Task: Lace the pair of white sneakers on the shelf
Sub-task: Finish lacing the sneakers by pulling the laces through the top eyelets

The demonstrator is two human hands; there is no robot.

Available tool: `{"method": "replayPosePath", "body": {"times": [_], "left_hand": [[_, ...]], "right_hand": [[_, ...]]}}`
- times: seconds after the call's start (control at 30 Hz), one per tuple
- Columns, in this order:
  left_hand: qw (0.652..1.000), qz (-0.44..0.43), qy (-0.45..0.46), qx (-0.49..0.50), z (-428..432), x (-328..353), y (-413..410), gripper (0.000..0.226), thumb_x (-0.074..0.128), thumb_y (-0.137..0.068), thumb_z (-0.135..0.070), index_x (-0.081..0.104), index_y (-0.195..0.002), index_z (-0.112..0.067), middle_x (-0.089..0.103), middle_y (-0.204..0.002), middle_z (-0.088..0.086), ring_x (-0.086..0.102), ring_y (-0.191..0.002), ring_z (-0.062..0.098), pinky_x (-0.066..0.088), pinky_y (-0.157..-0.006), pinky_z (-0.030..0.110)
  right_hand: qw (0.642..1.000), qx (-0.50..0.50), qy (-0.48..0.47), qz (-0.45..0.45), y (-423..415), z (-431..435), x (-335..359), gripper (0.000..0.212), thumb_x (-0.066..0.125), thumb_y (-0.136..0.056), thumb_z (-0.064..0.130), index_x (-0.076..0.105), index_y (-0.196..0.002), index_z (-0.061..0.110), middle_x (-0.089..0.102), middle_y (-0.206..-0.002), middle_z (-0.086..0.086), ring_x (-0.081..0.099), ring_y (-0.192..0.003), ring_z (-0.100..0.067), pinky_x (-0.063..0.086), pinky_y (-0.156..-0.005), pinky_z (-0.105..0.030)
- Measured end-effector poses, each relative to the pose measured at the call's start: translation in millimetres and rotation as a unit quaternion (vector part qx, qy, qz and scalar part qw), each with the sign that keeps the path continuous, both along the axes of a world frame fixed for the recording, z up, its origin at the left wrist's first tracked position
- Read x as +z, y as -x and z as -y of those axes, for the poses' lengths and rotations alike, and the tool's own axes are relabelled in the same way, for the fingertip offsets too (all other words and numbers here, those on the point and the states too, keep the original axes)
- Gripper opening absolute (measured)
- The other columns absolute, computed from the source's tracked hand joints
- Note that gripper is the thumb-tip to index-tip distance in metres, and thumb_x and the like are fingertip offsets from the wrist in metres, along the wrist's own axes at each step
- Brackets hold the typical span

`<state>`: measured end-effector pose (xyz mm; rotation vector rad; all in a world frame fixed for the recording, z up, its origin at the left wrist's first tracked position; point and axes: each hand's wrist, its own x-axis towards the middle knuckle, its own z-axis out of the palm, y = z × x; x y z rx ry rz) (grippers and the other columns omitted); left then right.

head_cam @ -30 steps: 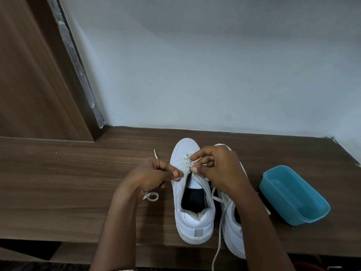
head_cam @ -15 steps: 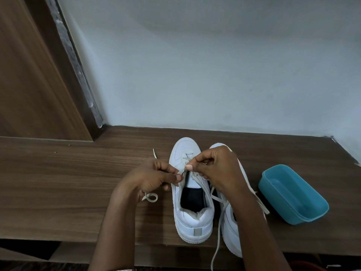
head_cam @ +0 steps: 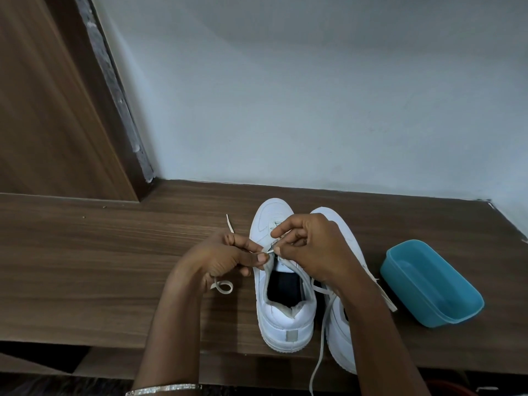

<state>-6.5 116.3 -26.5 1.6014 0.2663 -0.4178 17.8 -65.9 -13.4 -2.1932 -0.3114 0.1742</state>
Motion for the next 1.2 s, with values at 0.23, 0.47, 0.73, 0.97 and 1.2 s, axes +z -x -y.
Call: {"method": "replayPosePath", "body": {"times": [0.23, 0.47, 0.73, 0.97, 1.2], "left_hand": [[1.000, -0.007, 0.009, -0.004, -3, -5, -2, 0.012, 0.076, -0.078, 0.003, 0.078, -0.074, -0.008, 0.074, -0.070, 0.009, 0.052, -0.043, 0.006, 0.042, -0.042, 0.014], [0.999, -0.013, 0.022, -0.021, -11, -7, -2, 0.010, 0.069, -0.087, -0.004, 0.075, -0.094, -0.003, 0.077, -0.082, 0.009, 0.057, -0.045, 0.004, 0.036, -0.036, 0.013], [0.999, 0.044, -0.010, -0.009, -6, -12, -4, 0.011, 0.075, -0.081, -0.002, 0.076, -0.091, -0.004, 0.075, -0.078, 0.009, 0.052, -0.047, 0.002, 0.038, -0.041, 0.011], [0.995, 0.085, -0.044, 0.021, -7, -11, -5, 0.009, 0.074, -0.084, 0.000, 0.074, -0.080, -0.009, 0.067, -0.072, 0.003, 0.057, -0.068, 0.012, 0.047, -0.063, 0.021], [0.977, 0.177, -0.107, 0.054, -16, -3, -10, 0.008, 0.075, -0.081, -0.023, 0.070, -0.074, -0.023, 0.062, -0.076, 0.009, 0.050, -0.071, 0.019, 0.039, -0.071, 0.033]], "right_hand": [[0.997, -0.041, 0.045, 0.052, 2, -10, -2, 0.017, 0.074, -0.073, 0.006, 0.069, -0.076, 0.022, 0.070, -0.063, 0.007, 0.065, -0.065, -0.006, 0.057, -0.072, -0.034], [0.993, -0.041, 0.077, 0.077, 4, -12, -1, 0.018, 0.076, -0.074, 0.006, 0.068, -0.071, 0.022, 0.068, -0.058, 0.010, 0.065, -0.065, -0.003, 0.053, -0.069, -0.027], [0.995, 0.037, 0.087, 0.040, 3, 0, 6, 0.020, 0.088, -0.072, 0.015, 0.069, -0.077, 0.022, 0.074, -0.066, 0.012, 0.068, -0.069, 0.004, 0.055, -0.077, -0.028], [0.997, 0.050, 0.042, 0.039, -5, 7, 0, 0.025, 0.089, -0.071, 0.015, 0.071, -0.087, 0.024, 0.074, -0.082, 0.009, 0.064, -0.062, 0.006, 0.052, -0.069, -0.027], [0.996, -0.005, -0.018, 0.087, -5, 8, 4, 0.002, 0.075, -0.088, 0.025, 0.076, -0.087, 0.026, 0.069, -0.075, 0.021, 0.063, -0.052, -0.002, 0.042, -0.058, -0.020]]}}
